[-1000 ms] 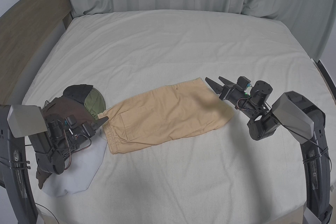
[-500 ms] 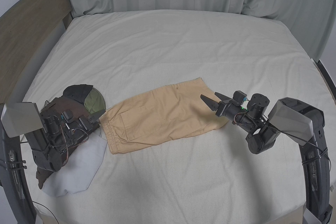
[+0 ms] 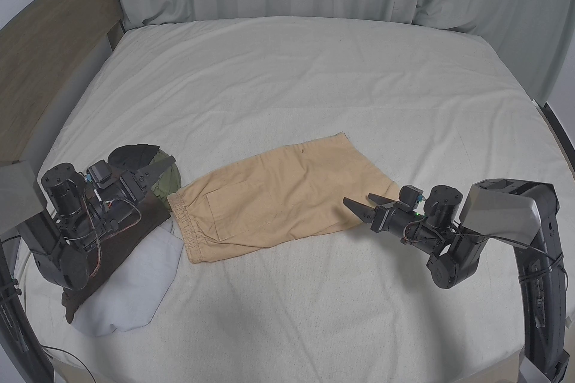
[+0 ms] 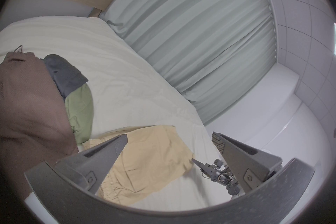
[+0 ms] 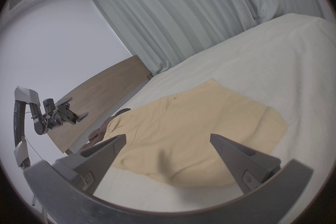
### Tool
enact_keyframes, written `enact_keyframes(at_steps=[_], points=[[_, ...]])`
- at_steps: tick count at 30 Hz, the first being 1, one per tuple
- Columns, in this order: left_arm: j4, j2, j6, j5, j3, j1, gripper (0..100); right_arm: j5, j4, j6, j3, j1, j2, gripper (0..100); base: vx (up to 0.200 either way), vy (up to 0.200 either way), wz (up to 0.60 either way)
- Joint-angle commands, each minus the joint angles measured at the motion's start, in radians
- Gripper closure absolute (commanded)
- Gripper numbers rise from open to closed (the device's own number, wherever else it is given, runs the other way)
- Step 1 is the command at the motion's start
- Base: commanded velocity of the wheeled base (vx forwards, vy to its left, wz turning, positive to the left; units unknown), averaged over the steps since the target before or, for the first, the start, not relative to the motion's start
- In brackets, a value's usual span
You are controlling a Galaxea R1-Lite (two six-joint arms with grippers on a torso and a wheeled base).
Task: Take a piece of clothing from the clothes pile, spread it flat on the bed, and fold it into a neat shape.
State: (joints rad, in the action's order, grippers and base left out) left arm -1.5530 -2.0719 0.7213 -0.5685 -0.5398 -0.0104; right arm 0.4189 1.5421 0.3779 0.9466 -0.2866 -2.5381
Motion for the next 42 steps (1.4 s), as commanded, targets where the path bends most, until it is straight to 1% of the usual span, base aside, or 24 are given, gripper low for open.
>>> enact_keyframes(at_steps=[1, 8, 10, 15, 16, 18, 20, 21, 22, 25, 26, 27, 28, 31, 34, 39, 42], points=[[-0.001, 0.078, -0.003, -0.007, 0.017, 0.018, 0, 0.0, 0.001, 0.004, -0.065, -0.005, 0.019, 0, 0.0, 0.0, 0.0], [-0.001, 0.128, -0.014, -0.004, 0.034, 0.032, 0, 0.001, 0.001, 0.01, -0.144, -0.005, 0.024, 0, 0.0, 0.0, 0.0], [-0.001, 0.15, -0.059, -0.002, 0.038, 0.04, 0, 0.0, 0.001, 0.01, -0.161, -0.003, 0.024, 0, 0.0, 0.0, 0.0], [-0.001, 0.167, -0.253, 0.007, 0.044, 0.04, 0, 0.0, 0.001, 0.012, -0.198, 0.0, 0.021, 0, 0.0, 0.0, 0.0], [-0.001, 0.167, -0.258, 0.007, 0.046, 0.038, 0, 0.0, 0.001, 0.012, -0.2, 0.0, 0.021, 0, 0.0, 0.0, 0.0], [-0.001, 0.176, -0.327, 0.009, 0.054, 0.041, 0, -0.002, 0.001, 0.01, -0.204, 0.001, 0.013, 0, 0.0, 0.0, 0.0], [-0.001, 0.176, -0.367, 0.01, 0.06, 0.04, 0, -0.002, 0.001, 0.01, -0.206, 0.001, 0.01, 0, 0.0, 0.0, 0.0], [-0.001, 0.174, -0.405, 0.007, 0.067, 0.038, 0, -0.002, 0.001, 0.01, -0.206, 0.001, 0.007, 0, 0.0, 0.0, 0.0], [-0.001, 0.174, -0.416, 0.007, 0.069, 0.037, 0, -0.002, 0.001, 0.01, -0.206, 0.001, 0.007, 0, 0.0, 0.0, 0.0], [-0.001, 0.167, -0.559, -0.013, 0.104, 0.032, 0, -0.002, 0.001, 0.01, -0.198, 0.001, -0.002, 0, 0.0, 0.0, 0.0], [-0.001, 0.167, -0.565, -0.014, 0.104, 0.032, 0, -0.002, 0.001, 0.01, -0.198, 0.001, -0.004, 0, 0.0, 0.0, 0.0], [-0.001, 0.167, -0.62, -0.034, 0.11, 0.032, 0, -0.002, 0.001, 0.012, -0.19, 0.003, -0.008, 0, 0.0, 0.0, 0.0], [-0.001, 0.168, -0.643, -0.042, 0.11, 0.032, 0, -0.002, 0.0, 0.016, -0.183, 0.001, -0.013, 0, 0.0, 0.0, 0.0], [-0.001, 0.165, -0.669, -0.042, 0.11, 0.032, 0, -0.003, 0.0, 0.036, -0.154, 0.001, -0.03, 0, 0.0, 0.0, 0.0], [-0.001, 0.162, -0.674, -0.04, 0.112, 0.03, 0, -0.003, 0.0, 0.05, -0.126, 0.001, -0.045, 0, 0.0, 0.0, 0.0], [-0.001, 0.162, -0.674, -0.039, 0.113, 0.037, 0, -0.029, -0.005, 0.105, -0.065, -0.003, -0.077, 0, 0.0, 0.0, 0.0], [-0.001, 0.161, -0.674, -0.039, 0.119, 0.037, 0, -0.031, -0.013, 0.11, -0.042, -0.009, -0.09, 0, 0.0, 0.0, 0.0]])
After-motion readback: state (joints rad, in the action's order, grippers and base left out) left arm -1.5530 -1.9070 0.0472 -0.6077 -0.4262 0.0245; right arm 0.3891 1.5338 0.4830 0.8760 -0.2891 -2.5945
